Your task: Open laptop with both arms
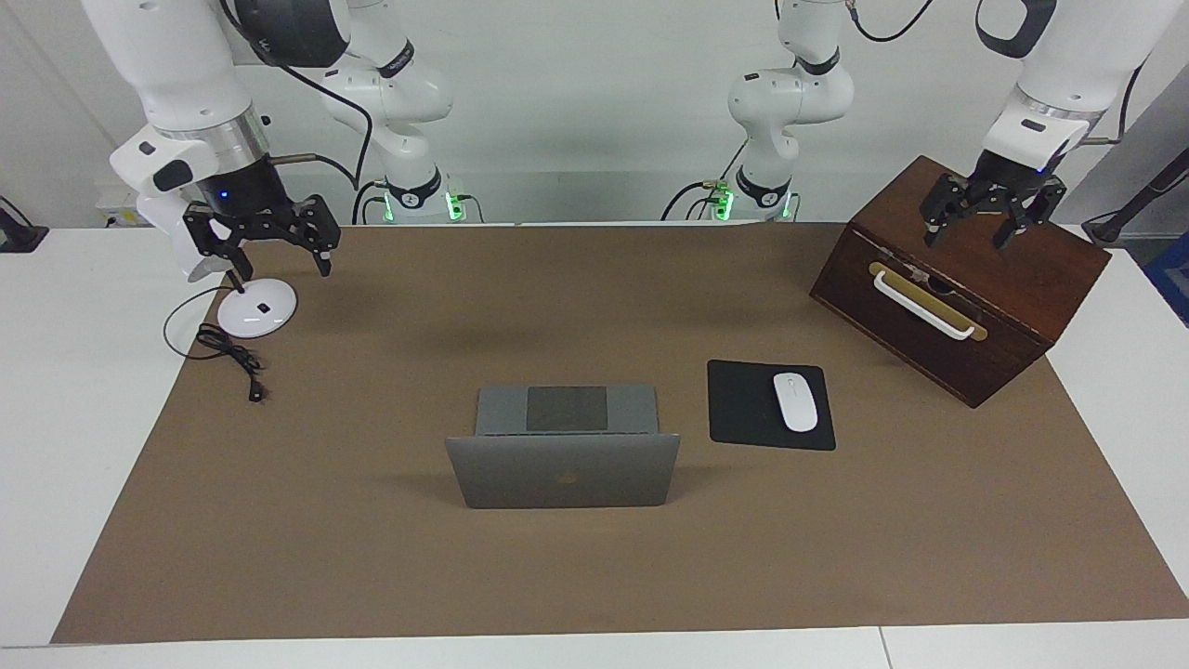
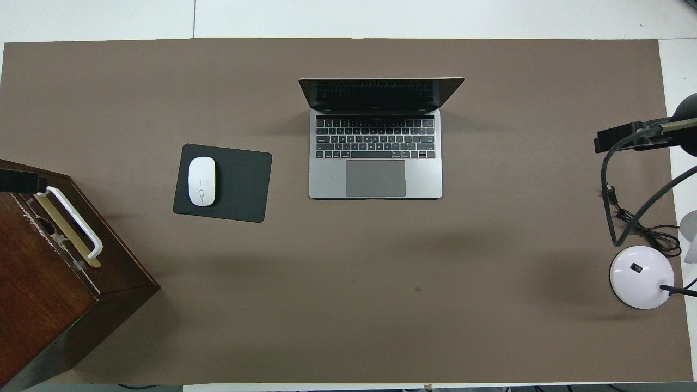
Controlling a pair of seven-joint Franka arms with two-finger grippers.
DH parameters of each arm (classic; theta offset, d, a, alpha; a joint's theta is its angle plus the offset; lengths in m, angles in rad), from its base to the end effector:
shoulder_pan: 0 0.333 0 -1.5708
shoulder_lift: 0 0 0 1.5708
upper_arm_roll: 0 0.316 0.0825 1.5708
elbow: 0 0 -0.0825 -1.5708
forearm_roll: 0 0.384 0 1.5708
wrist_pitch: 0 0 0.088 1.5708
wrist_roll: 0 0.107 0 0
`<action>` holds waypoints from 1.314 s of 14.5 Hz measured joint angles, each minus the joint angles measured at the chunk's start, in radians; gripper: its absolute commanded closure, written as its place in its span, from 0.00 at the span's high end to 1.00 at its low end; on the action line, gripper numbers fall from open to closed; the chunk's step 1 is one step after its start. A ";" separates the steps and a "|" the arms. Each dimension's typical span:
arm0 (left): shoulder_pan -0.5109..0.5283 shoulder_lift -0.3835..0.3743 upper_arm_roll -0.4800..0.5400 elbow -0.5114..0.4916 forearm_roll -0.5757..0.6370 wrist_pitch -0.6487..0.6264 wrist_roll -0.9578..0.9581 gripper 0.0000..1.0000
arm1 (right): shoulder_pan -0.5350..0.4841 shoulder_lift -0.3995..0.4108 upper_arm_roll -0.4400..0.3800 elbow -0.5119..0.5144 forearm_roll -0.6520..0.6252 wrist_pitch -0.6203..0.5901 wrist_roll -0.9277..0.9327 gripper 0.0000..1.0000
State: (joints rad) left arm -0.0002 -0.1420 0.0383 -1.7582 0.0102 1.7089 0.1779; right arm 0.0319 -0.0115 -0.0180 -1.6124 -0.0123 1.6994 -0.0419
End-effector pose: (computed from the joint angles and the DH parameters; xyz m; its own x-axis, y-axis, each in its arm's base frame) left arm 0.5214 0.0222 0.6240 0.9859 -0.1408 0.0902 -0.1394 -0.9900 -0.0211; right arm 0.5632 0.0066 0.6230 0.9936 0.0573 0.0977 0.0559 -0.9983 0.0162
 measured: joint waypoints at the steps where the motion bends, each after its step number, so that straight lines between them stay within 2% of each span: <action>1: -0.014 0.001 0.002 0.000 0.000 0.000 -0.008 1.00 | 0.000 0.000 0.000 0.000 0.000 0.000 0.000 1.00; 8: -0.109 0.063 0.050 0.015 0.000 -0.004 -0.115 1.00 | 0.000 0.009 0.000 -0.001 0.000 0.000 0.000 1.00; 12: -0.122 0.087 0.046 0.126 0.000 -0.091 -0.129 1.00 | 0.000 0.010 0.000 -0.001 0.000 0.000 0.000 1.00; 19: -0.123 0.089 0.047 0.140 0.000 -0.125 -0.136 1.00 | 0.000 0.010 0.000 -0.002 0.000 0.000 0.000 1.00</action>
State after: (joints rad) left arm -0.1230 -0.0531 0.0854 -1.6179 0.0101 1.5838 0.0418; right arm 0.0319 -0.0013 -0.0180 -1.6139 -0.0126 1.6997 -0.0418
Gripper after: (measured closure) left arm 0.000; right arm 0.000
